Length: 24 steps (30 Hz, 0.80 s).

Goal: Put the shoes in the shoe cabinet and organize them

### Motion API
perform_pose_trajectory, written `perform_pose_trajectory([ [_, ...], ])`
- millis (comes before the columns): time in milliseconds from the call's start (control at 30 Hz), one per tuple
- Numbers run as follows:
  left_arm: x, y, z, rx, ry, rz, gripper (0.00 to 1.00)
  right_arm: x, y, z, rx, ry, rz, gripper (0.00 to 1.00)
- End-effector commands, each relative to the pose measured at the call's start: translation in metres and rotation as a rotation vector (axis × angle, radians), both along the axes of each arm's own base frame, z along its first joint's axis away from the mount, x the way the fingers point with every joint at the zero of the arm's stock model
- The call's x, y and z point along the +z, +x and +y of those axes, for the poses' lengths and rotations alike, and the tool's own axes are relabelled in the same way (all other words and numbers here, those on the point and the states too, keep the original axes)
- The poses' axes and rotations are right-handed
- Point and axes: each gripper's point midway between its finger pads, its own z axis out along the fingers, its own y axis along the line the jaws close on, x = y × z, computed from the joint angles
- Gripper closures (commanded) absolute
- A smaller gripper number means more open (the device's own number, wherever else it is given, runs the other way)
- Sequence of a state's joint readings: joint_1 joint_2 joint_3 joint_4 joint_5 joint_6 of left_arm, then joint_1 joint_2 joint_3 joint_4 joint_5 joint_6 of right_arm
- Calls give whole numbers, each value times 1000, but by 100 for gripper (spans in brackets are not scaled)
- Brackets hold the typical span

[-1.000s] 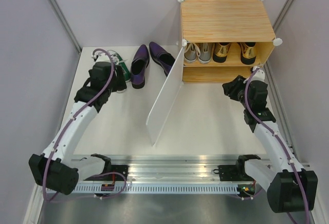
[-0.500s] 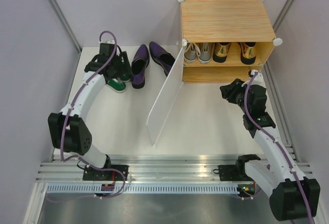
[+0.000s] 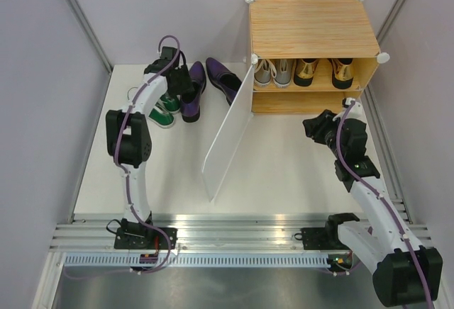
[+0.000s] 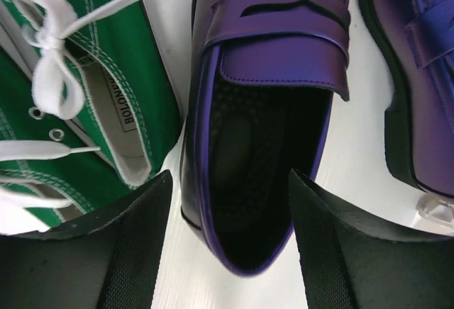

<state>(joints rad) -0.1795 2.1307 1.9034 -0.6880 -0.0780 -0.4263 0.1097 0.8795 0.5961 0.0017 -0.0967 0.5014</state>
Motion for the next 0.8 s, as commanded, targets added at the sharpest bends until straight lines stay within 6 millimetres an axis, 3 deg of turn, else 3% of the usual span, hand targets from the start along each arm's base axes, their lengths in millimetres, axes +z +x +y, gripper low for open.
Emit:
perform_pose_trajectory([
  [0, 3, 7, -6, 33, -54, 6, 32, 7, 4, 0, -7, 4, -30, 50],
  [167, -29, -2, -6, 32, -49, 79, 46, 3, 5, 0, -10, 1, -19, 50],
  [333, -41, -8, -9, 4, -51, 107, 69, 2, 5, 0, -8, -1, -17, 50],
  [400, -46, -14, -10, -12, -53, 125, 70, 2, 5, 0, -8, -3, -18, 50],
  [467, -53, -21, -9, -18, -49, 148, 80, 3, 5, -1, -9, -3, -18, 50],
  [533, -56, -29, -12, -34, -63, 167, 95, 3, 5, -1, -11, -2, -21, 50],
  [600, -53, -35, -13, -41, -73, 172, 98, 4, 6, -2, -13, -5, -20, 50],
  [633, -39, -36, -13, -43, -78, 145, 98, 3, 7, -1, -11, -7, -19, 50],
  [700, -30, -43, -10, -40, -71, 134, 98, 6, 7, 1, 0, -2, -15, 50],
  [733, -9, -45, -9, -38, -73, 93, 98, 5, 5, 3, 10, -1, -3, 50],
  [767, -2, -51, -7, -37, -72, 83, 98, 7, 4, 5, 24, 3, -7, 49],
])
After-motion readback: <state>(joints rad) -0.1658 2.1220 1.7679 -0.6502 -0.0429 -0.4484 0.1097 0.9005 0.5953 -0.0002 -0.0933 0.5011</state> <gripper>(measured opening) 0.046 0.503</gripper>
